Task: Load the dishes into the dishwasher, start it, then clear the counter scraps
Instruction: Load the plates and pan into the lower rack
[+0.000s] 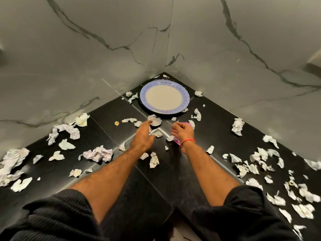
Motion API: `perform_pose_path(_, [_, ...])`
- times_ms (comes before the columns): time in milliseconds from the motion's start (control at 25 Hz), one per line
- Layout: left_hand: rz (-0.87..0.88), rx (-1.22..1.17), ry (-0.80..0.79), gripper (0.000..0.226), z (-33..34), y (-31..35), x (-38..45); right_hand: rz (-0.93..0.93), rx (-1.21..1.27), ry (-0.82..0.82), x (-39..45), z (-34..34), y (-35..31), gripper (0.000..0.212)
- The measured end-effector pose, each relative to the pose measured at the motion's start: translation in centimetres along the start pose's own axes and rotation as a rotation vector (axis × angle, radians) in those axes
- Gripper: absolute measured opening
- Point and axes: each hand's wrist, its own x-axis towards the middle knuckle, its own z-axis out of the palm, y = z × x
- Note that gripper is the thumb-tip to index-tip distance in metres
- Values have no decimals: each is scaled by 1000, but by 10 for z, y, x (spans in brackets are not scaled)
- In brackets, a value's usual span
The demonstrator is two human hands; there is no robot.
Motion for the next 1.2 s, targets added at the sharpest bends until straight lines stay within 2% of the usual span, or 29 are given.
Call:
perform_pose_path(160, [-102, 150, -131, 107, 10, -5, 6, 143, 82, -1, 62, 19, -23, 26])
perform_pose_path(240, [-103, 188, -150, 111, 14, -8, 9, 271, 113, -6, 85, 32, -28, 47])
perform_pose_path(320, [-108, 200, -159, 112, 13, -9, 11, 350, 148, 5, 97, 43, -31, 54])
perform_pose_path(440, [-114, 212, -177, 113, 9, -12, 13, 395, 149, 68, 108, 50, -35, 42])
perform_pose_path(560, [-102, 228, -200, 113, 8, -13, 10, 450, 114, 9, 108, 42, -33, 35])
perform_pose_path(680, [-97, 217, -218, 113, 6, -12, 9, 423, 92, -18, 94, 31, -25, 31])
perform_pose_path(840, [-144, 115, -202, 106, -1, -13, 6, 380, 50, 26, 59, 21, -11, 5])
perform_pose_path(960, [-180, 3, -194, 93, -8, -15, -3, 353, 12, 7, 35, 10, 2, 10])
perform_pose_path(1040, [-153, 14, -137, 83, -9, -19, -20, 353, -22, -16, 22, 5, 8, 9])
perform_pose_path(1200, [-29, -112, 119, 64, 1, -29, -62, 354, -118, -53, -6, -2, 20, 5])
